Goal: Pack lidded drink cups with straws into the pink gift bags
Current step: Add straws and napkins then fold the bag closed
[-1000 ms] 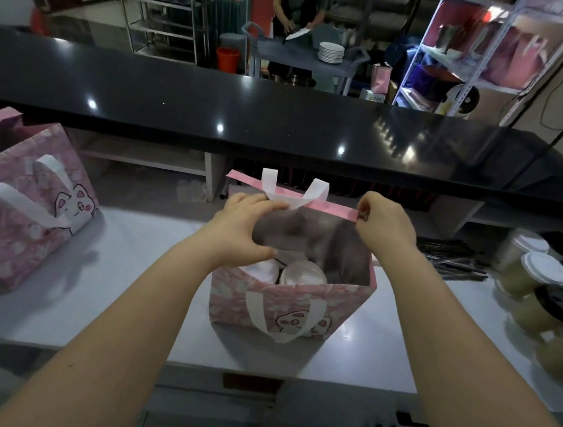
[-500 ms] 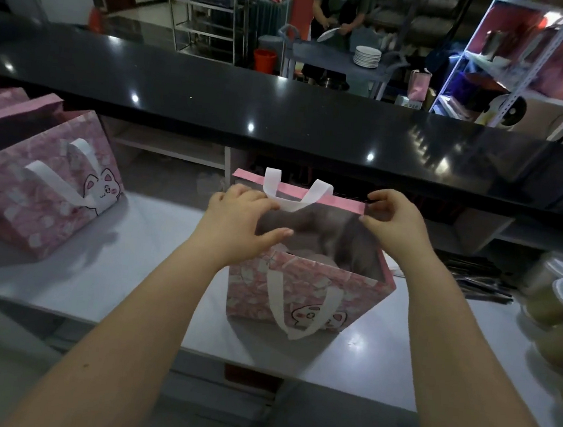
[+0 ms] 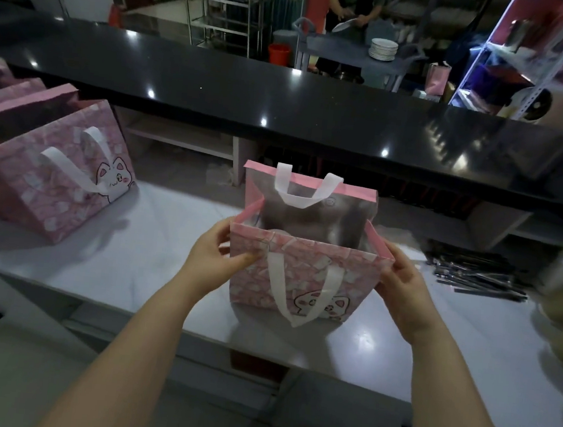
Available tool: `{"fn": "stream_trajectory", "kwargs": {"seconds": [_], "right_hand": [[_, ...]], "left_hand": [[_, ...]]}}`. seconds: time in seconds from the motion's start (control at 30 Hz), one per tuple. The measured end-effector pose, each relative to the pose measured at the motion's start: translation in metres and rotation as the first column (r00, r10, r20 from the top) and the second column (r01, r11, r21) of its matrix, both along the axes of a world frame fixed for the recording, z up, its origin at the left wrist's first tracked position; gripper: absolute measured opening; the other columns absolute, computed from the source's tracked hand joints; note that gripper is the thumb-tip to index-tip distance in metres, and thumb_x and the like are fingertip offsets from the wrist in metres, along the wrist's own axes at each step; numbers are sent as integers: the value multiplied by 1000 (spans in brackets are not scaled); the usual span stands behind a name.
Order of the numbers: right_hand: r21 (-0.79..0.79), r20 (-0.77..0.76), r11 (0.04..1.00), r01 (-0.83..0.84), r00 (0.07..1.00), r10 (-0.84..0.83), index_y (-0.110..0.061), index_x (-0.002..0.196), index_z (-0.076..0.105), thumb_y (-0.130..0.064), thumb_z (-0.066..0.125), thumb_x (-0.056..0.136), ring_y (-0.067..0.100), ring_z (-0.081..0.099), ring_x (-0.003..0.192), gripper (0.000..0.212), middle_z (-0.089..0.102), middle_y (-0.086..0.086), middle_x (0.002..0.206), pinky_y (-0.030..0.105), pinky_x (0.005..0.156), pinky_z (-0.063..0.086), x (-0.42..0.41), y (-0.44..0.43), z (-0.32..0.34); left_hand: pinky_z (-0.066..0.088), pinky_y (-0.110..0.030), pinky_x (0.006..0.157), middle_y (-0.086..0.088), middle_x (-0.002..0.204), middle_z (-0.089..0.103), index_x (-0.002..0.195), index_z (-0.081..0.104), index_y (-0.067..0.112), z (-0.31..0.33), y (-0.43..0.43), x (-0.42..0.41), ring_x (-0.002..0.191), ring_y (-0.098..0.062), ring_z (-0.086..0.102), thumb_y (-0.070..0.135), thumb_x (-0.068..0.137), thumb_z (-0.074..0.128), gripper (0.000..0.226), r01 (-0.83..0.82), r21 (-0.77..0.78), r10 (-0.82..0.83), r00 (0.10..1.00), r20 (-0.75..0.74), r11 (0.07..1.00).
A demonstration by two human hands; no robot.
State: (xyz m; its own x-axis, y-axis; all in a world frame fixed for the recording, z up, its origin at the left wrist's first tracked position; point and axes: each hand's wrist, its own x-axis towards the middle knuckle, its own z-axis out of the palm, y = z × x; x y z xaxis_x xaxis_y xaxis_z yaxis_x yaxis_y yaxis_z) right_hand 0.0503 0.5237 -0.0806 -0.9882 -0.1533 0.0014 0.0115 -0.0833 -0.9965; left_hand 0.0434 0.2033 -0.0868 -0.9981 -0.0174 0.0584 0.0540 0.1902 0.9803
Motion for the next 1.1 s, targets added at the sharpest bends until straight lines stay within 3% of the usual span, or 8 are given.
{"fn": "stream_trajectory", "kwargs": {"seconds": [0.07,0.2,0.33,0.53,0.63,0.83,0.97,1.1], "right_hand": [[27,-8,999,-21,1000,21,-41,136,52,-31,78,78,18,63,115,64,67,4,124,30,89,55,3,-8,-8],[28,9,964,266,964,-266,-33,103,70,-11,69,88,16,70,96,27,75,-6,100,28,71,60,3,-33,-20],[-2,12,921,390,921,-390,-26,96,72,-7,63,92,15,72,86,21,76,-4,91,25,67,58,2,-47,-24],[-12,28,939,345,938,-345,-24,93,73,-6,61,93,13,72,84,22,76,-2,92,23,64,57,15,-40,-30],[-17,-5,956,292,956,-292,-27,91,75,-7,62,92,12,71,83,23,75,-3,91,22,64,56,18,-33,-23],[-3,-106,943,333,938,-331,-32,82,69,-16,64,93,8,68,75,20,71,-9,78,21,60,54,10,-33,-1],[-5,-85,945,327,941,-326,-19,87,66,-16,63,94,11,68,74,8,70,-5,78,25,61,54,12,-34,-5],[-28,-79,948,316,945,-317,-16,88,66,-8,63,92,4,66,70,10,70,-9,74,18,57,52,13,-19,-3]], "left_hand": [[55,-14,73,26,100,70,104,63,47,-14,5,5,95,4,65,25,75,83,42,-46,56,43,998,40,997],[59,-26,77,12,102,74,100,69,40,-22,8,8,95,-7,70,19,84,75,27,-96,178,83,993,81,979],[60,-30,76,3,102,75,100,73,34,-17,11,10,95,-15,71,17,90,69,21,-126,249,111,991,73,960],[59,-29,73,1,100,75,103,71,25,-16,2,23,96,-21,71,11,93,62,19,-121,286,79,985,153,950],[58,-32,78,-3,102,74,108,70,24,-8,-4,30,99,-24,69,11,87,70,25,-85,234,70,995,70,968],[58,-25,77,7,101,73,99,72,39,19,10,25,96,-11,69,26,83,75,21,-104,154,117,990,-81,983],[57,-22,74,2,94,76,89,76,33,17,19,27,91,-15,72,14,88,69,20,-34,159,36,999,-11,987],[55,-22,70,-2,89,75,87,77,24,12,11,31,87,-18,71,11,88,69,15,-40,225,30,998,47,974]]}}
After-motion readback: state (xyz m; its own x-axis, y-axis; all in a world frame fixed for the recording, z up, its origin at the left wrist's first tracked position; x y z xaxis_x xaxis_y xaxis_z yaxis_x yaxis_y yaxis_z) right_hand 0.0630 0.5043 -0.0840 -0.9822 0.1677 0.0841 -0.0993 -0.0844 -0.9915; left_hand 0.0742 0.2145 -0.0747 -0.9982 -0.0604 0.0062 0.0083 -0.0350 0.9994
